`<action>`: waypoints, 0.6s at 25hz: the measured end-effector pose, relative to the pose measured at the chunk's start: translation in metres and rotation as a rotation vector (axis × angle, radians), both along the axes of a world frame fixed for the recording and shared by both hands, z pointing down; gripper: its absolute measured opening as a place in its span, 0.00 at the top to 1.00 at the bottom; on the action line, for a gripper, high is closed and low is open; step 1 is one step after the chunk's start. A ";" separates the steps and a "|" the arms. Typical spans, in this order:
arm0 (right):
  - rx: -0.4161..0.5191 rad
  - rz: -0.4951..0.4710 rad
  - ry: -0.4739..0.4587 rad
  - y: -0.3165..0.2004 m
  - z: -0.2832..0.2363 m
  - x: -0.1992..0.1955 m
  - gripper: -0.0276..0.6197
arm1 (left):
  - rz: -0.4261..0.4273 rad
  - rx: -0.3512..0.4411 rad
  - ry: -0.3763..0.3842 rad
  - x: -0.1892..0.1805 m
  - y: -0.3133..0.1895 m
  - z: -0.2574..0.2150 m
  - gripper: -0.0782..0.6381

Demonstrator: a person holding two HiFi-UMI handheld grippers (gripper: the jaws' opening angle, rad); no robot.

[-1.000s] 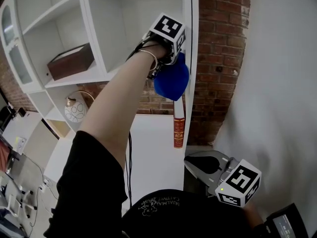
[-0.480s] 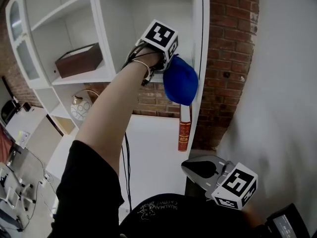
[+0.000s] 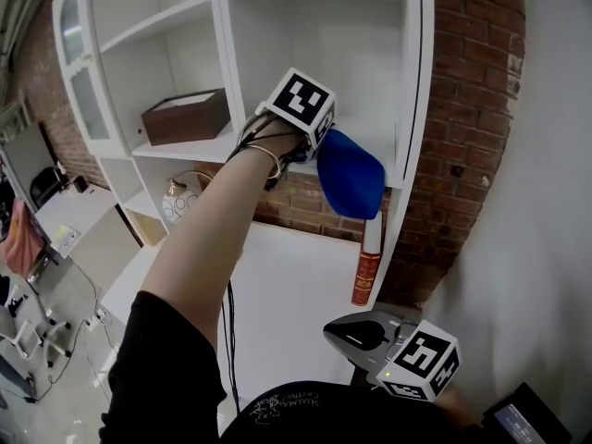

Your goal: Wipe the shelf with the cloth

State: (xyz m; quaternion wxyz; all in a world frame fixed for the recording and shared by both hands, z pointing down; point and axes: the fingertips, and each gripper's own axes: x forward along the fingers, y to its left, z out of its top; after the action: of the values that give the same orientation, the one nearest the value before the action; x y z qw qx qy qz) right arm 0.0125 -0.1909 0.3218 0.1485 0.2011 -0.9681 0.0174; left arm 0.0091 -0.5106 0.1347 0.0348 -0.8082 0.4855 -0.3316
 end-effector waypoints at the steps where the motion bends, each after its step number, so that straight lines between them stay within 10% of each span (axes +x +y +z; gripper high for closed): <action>1: 0.000 -0.009 -0.006 -0.001 0.000 -0.002 0.94 | -0.011 0.018 -0.037 0.000 0.001 0.001 0.86; 15: 0.002 -0.043 -0.042 -0.005 -0.001 -0.004 0.94 | 0.007 0.005 -0.051 0.025 0.010 0.005 0.87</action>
State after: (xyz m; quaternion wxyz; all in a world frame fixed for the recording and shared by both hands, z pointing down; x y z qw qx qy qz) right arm 0.0086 -0.1959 0.3212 0.1285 0.1802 -0.9750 0.0177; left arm 0.0342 -0.5003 0.1395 0.0502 -0.8010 0.4825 -0.3509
